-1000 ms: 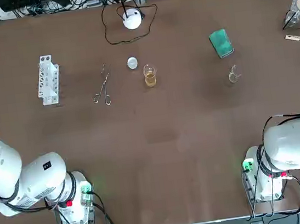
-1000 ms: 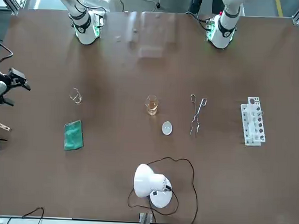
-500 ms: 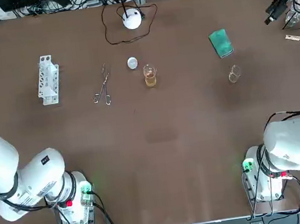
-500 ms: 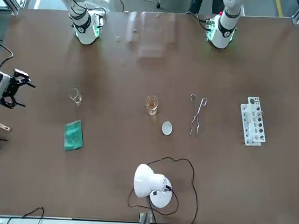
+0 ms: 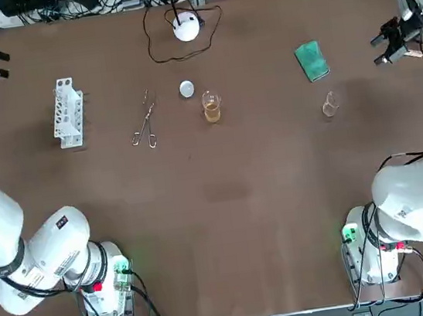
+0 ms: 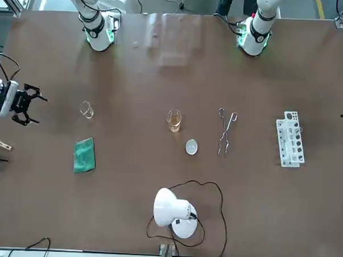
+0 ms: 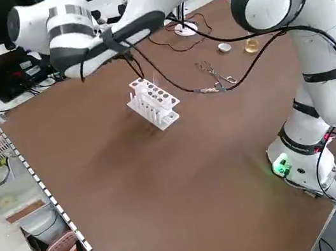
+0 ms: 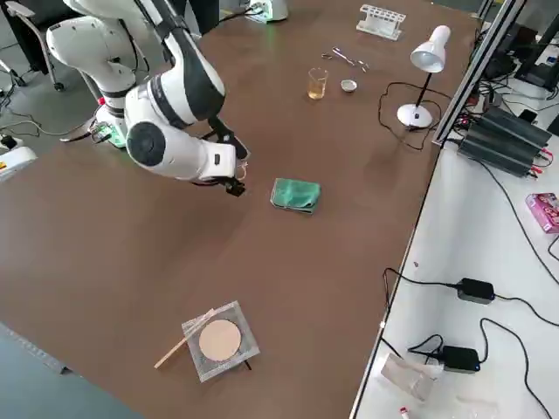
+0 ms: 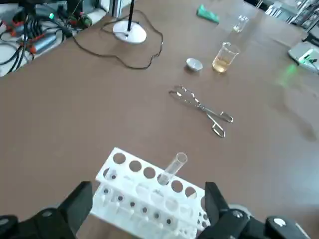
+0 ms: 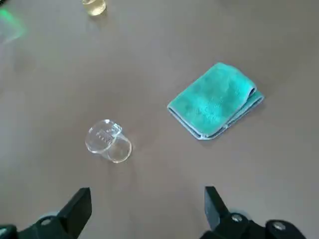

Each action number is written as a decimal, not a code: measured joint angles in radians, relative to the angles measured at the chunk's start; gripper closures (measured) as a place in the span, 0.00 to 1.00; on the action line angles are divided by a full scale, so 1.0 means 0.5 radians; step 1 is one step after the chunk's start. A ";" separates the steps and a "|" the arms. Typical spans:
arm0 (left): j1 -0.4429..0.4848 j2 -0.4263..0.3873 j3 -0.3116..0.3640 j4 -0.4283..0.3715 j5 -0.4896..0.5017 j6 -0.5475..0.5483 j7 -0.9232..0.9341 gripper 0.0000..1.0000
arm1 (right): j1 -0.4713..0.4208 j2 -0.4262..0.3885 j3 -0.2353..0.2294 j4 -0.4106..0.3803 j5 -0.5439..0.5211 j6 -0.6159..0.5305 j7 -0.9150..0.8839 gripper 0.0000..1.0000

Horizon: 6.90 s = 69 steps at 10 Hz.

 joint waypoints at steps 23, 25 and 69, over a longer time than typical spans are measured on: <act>0.027 0.665 -0.130 -0.158 -0.418 -0.267 1.097 0.26 | -0.121 0.753 0.036 -0.183 0.528 -0.263 -1.402 0.00; 0.027 0.663 -0.142 -0.184 -0.418 -0.268 1.103 0.34 | -0.115 0.755 0.059 -0.182 0.552 -0.315 -1.407 0.00; -0.476 -0.011 -0.210 -0.266 -0.418 -0.051 0.540 0.79 | 0.076 0.955 0.131 -0.053 0.653 -0.308 -1.571 0.56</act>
